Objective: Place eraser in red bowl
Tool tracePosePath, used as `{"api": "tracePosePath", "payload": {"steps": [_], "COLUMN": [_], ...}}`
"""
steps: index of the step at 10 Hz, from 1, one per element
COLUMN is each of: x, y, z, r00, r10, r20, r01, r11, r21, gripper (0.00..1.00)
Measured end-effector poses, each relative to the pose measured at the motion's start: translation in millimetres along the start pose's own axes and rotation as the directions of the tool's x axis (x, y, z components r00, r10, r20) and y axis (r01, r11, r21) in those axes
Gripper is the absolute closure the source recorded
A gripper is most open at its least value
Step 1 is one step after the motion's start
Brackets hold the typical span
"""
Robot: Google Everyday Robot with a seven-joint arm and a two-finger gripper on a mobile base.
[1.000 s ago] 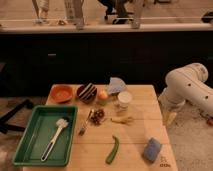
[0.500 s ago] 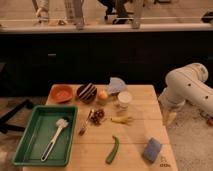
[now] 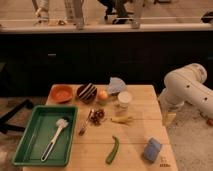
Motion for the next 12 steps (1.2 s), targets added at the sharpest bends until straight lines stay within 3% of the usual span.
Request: {"api": "tracePosePath", "payload": {"steps": [6,12], "x": [-32,-97], "y": [1,-7], "z": [-7,-35], "r00": [0.998,0.989], "r10": [-0.067,-0.140], "r20": [-0.009,0.054], "r01": [0.067,0.139], "r11": [0.998,0.990], "r21": [0.013,0.031], "gripper": [0.20,0.20]}}
